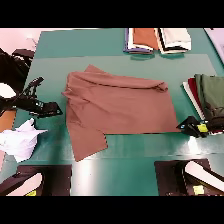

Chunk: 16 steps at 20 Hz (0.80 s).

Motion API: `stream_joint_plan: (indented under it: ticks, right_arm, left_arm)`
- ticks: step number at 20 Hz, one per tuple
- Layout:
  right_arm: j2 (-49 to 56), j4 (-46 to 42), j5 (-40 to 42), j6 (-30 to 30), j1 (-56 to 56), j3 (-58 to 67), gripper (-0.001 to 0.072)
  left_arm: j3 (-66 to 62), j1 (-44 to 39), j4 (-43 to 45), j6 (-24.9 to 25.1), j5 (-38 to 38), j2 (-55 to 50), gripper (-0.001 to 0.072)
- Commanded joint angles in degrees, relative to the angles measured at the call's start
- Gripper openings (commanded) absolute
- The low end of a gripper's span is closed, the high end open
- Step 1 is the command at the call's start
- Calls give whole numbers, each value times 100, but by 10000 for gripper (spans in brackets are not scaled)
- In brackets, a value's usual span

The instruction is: Fold the shirts.

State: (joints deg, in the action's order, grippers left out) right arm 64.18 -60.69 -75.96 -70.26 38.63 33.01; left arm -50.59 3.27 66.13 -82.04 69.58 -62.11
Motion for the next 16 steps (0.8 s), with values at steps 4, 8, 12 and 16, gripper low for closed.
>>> stream_joint_plan:
  ticks: [4,8,12,16]
  right_arm:
    - [-24,223,710,46,-964,-138,19]
    - [-24,216,544,42,-1342,367,19]
    - [-24,216,428,20,-1751,951,18]
    - [-24,214,446,20,-2048,1143,18]
  left_arm:
    - [101,4,-42,83,-98,50,529]
    - [249,4,-37,118,-168,9,529]
    - [988,4,-46,149,-841,9,529]
    - [1491,4,-549,177,-1397,9,529]
